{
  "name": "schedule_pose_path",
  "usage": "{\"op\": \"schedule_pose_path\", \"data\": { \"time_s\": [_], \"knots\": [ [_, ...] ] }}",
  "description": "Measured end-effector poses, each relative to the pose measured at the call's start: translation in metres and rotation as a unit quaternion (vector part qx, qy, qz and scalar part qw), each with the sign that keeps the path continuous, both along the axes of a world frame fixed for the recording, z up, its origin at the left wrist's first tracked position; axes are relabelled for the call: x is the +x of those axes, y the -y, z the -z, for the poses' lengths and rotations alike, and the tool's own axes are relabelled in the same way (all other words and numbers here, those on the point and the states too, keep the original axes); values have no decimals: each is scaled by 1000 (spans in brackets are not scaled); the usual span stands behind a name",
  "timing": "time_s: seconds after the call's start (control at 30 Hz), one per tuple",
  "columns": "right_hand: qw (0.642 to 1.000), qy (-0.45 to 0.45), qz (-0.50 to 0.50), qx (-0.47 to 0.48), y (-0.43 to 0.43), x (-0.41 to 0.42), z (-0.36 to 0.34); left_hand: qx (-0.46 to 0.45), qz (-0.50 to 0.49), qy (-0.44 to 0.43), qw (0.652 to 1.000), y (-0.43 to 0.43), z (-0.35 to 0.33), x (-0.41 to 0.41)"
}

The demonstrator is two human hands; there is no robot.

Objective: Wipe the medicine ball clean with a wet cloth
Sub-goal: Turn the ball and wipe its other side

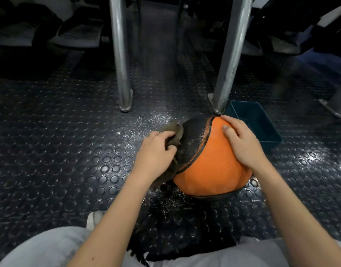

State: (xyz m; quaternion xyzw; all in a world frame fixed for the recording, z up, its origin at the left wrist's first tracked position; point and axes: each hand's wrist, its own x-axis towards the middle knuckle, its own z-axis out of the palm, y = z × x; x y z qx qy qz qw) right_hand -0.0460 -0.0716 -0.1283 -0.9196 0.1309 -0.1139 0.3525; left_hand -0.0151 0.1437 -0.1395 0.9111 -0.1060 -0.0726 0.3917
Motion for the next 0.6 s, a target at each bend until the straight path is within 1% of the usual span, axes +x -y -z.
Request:
{"op": "schedule_pose_path", "data": {
  "time_s": [0.07, 0.1, 0.13, 0.2, 0.27, 0.37, 0.47, 0.6],
  "knots": [
    [1000, -2, 11, 7, 2, 0, 0, -68, 26, 56, 996, 10, -12, -9],
    [1000, -3, 16, 8, 3, 0, 0, -87, 50, 81, 992, 15, -16, -14],
    [1000, -3, 19, 8, 3, 0, -1, -82, 77, 100, 989, 19, -19, -19],
    [1000, -4, 21, 5, 3, 1, -2, -39, 108, 108, 987, 24, -15, -22],
    [1000, -6, 18, -4, 1, 2, -2, -31, 84, 91, 992, 23, -10, -19],
    [1000, 0, 12, -24, -5, 4, -1, -60, 26, 68, 995, 19, -6, -13],
    [999, -1, 7, -39, -11, 5, -1, -81, -2, 50, 995, 15, -3, -9],
    [999, 5, 0, -53, -14, 3, 0, -84, -27, 46, 995, 13, 1, -8]
  ]
}}
